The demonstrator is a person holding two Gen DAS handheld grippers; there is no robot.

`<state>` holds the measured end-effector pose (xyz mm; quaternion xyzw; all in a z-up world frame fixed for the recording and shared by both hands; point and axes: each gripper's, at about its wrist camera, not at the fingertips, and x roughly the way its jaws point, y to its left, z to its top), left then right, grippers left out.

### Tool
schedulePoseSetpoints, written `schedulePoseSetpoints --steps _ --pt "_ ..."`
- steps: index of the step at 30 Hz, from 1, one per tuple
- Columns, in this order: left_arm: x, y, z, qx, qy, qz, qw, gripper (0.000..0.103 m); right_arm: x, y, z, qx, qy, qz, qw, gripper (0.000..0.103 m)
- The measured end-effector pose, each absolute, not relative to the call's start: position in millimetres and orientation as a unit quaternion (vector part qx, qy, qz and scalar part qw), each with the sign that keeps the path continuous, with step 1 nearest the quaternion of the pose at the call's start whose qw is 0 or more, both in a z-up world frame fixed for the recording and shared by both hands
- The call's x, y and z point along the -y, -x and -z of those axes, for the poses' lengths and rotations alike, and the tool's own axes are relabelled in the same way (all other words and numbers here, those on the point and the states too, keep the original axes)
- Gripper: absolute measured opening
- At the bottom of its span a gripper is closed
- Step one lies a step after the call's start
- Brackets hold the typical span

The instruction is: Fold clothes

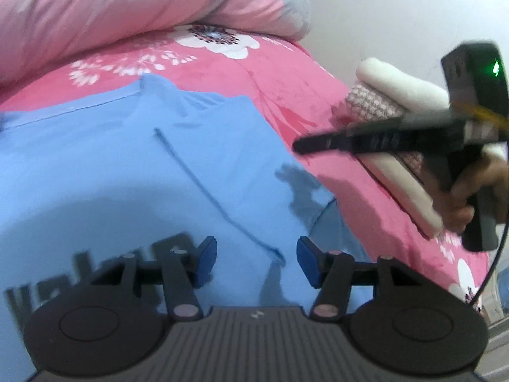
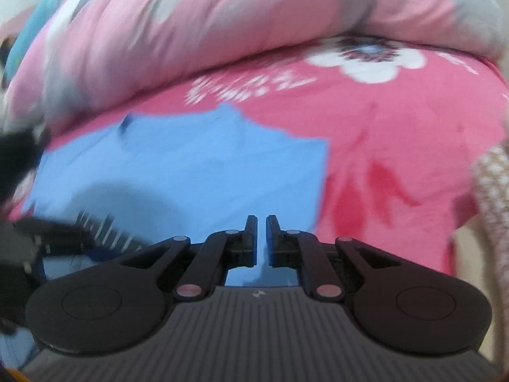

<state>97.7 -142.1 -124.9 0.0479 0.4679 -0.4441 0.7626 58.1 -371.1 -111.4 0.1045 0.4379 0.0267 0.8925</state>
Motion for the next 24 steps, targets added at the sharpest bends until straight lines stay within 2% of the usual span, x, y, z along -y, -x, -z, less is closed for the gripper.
schedulePoseSetpoints --steps 5,18,24 --pt "78.6 -97.1 113.8 -0.479 -0.03 0.382 0.79 0.059 324.6 -65.1 108.9 -0.442 -0.136 -0.029 0.886 0.006" --pt "-133.9 -106.3 98.2 -0.496 0.083 0.13 0.855 0.059 150.1 -131.7 45.6 -0.405 -0.137 -0.181 0.886 0.006" --pt "-208.4 -121.6 104.3 -0.498 0.171 0.017 0.85 0.056 68.2 -173.0 36.9 -0.421 -0.141 -0.232 0.865 0.006"
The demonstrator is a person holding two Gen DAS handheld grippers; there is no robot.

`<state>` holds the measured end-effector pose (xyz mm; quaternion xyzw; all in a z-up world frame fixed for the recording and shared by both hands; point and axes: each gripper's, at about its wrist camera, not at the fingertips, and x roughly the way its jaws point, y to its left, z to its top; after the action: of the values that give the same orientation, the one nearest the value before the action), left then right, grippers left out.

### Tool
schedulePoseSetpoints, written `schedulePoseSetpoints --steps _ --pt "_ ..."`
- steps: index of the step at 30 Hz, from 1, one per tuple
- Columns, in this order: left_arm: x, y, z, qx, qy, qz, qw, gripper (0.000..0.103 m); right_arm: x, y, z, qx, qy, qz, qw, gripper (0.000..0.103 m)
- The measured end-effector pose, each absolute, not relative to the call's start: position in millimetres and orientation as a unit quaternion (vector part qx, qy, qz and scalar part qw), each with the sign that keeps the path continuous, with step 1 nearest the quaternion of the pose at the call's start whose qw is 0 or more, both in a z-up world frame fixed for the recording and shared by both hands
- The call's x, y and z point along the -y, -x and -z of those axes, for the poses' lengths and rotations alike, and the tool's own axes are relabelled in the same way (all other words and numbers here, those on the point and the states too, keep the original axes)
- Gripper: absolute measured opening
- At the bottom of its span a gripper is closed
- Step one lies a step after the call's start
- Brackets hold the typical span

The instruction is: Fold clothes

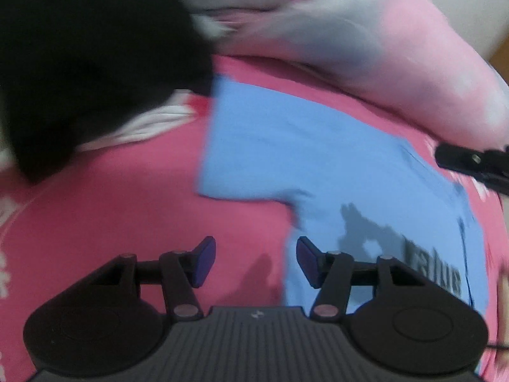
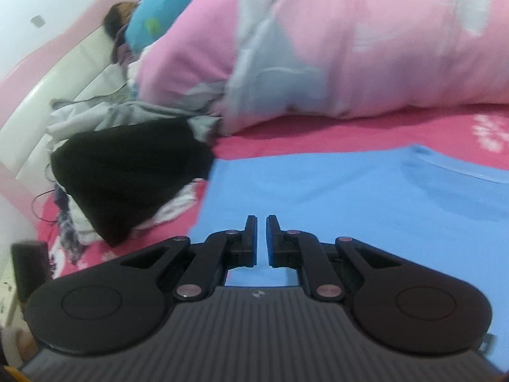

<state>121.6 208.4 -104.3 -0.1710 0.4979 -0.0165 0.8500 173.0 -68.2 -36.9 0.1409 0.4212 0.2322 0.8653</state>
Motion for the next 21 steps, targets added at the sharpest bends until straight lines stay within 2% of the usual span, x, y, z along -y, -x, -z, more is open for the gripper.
schedulePoseSetpoints --steps 6,8,10,12,13,18,21 --pt "-242.3 -145.8 118.4 -0.49 0.22 -0.02 0.843 0.056 -2.5 -228.5 44.7 -0.462 -0.113 -0.271 0.837 0.009" --pt "-247.9 -155.2 126.6 -0.494 0.23 -0.022 0.838 0.055 -23.6 -247.1 52.2 -0.481 -0.101 -0.275 0.826 0.017" --pt "-251.2 -160.1 131.6 -0.491 0.235 -0.016 0.839 0.054 -44.7 -262.2 59.2 -0.494 -0.081 -0.275 0.821 0.032" --pt "-247.2 -162.7 135.1 -0.486 0.228 -0.004 0.844 0.054 -64.9 -274.8 66.8 -0.502 -0.058 -0.277 0.817 0.037" --pt "-246.3 -163.9 136.3 -0.484 0.225 0.0 0.846 0.054 -74.4 -280.1 71.3 -0.505 -0.045 -0.276 0.817 0.043" --pt "-242.8 -166.1 140.6 -0.478 0.213 0.016 0.852 0.05 -108.7 -302.8 95.8 -0.532 0.008 -0.253 0.808 0.045" --pt "-244.2 -168.4 142.5 -0.478 0.209 0.02 0.853 0.04 -121.9 -311.5 105.0 -0.54 0.019 -0.247 0.804 0.045"
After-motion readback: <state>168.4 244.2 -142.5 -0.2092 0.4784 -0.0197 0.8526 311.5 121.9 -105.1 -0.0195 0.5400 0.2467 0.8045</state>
